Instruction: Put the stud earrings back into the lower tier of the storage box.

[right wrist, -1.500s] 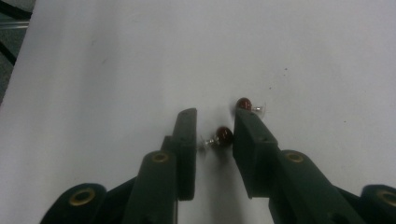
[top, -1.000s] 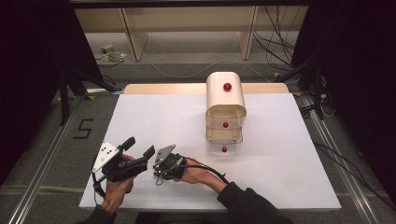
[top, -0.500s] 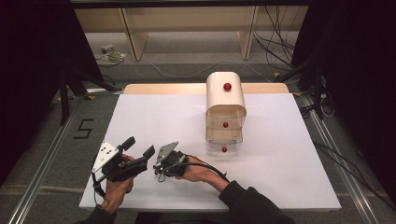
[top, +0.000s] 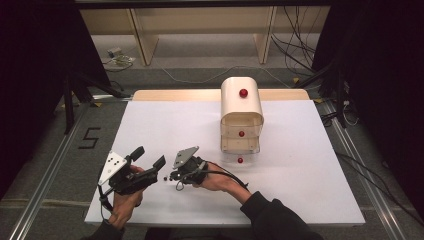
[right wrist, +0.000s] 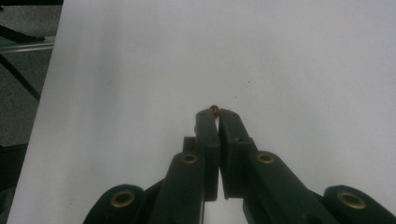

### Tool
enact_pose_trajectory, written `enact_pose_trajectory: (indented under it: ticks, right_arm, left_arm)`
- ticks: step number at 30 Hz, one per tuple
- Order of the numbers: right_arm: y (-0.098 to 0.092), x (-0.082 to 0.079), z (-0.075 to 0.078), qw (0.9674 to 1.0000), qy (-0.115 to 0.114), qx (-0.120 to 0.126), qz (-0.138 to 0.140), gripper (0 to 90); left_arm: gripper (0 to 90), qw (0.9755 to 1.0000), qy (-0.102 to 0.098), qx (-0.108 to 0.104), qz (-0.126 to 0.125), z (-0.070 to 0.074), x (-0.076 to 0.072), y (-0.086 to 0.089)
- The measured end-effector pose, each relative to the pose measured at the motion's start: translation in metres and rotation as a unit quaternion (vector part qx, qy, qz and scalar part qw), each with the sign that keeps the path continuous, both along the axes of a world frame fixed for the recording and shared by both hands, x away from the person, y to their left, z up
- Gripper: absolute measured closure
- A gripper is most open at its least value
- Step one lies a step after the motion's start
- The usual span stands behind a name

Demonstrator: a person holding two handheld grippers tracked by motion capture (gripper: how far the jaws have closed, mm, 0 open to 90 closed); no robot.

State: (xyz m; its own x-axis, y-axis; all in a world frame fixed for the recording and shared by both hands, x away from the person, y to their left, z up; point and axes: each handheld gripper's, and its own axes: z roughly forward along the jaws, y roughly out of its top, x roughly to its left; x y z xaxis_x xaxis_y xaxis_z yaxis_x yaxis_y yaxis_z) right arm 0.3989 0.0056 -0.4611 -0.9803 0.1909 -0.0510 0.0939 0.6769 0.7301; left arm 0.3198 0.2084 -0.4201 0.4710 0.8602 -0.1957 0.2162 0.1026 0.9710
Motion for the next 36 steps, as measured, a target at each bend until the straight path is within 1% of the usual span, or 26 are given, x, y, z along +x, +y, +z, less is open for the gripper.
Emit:
enact_pose_trajectory:
  ticks: [3,6,17,27,31,36]
  right_arm:
    - [-0.008,0.001,0.007,1.0000,-0.001,0.003,-0.006,88.3]
    - [-0.011,0.001,0.009,1.0000,-0.003,0.004,-0.009,88.4]
    - [-0.027,0.001,0.019,0.9996,-0.008,0.016,-0.019,88.3]
    - [-0.046,-0.004,0.024,0.9989,-0.006,0.032,-0.033,88.3]
    - [-0.052,-0.005,0.025,0.9988,-0.009,0.034,-0.035,88.3]
    - [-0.056,-0.007,0.025,0.9987,-0.008,0.033,-0.039,88.3]
  left_arm:
    - [15.5,1.0000,0.000,0.000,0.000,0.000,0.000,0.000]
    - [15.5,1.0000,0.000,0.001,0.000,0.000,0.000,-0.001]
    - [15.5,1.0000,0.001,0.003,-0.001,0.000,0.000,-0.001]
    - [15.5,1.0000,0.001,0.002,-0.001,0.000,0.000,-0.001]
    - [15.5,1.0000,0.001,0.002,-0.002,0.000,0.000,-0.001]
    - [15.5,1.0000,0.000,0.002,-0.002,0.000,0.000,-0.001]
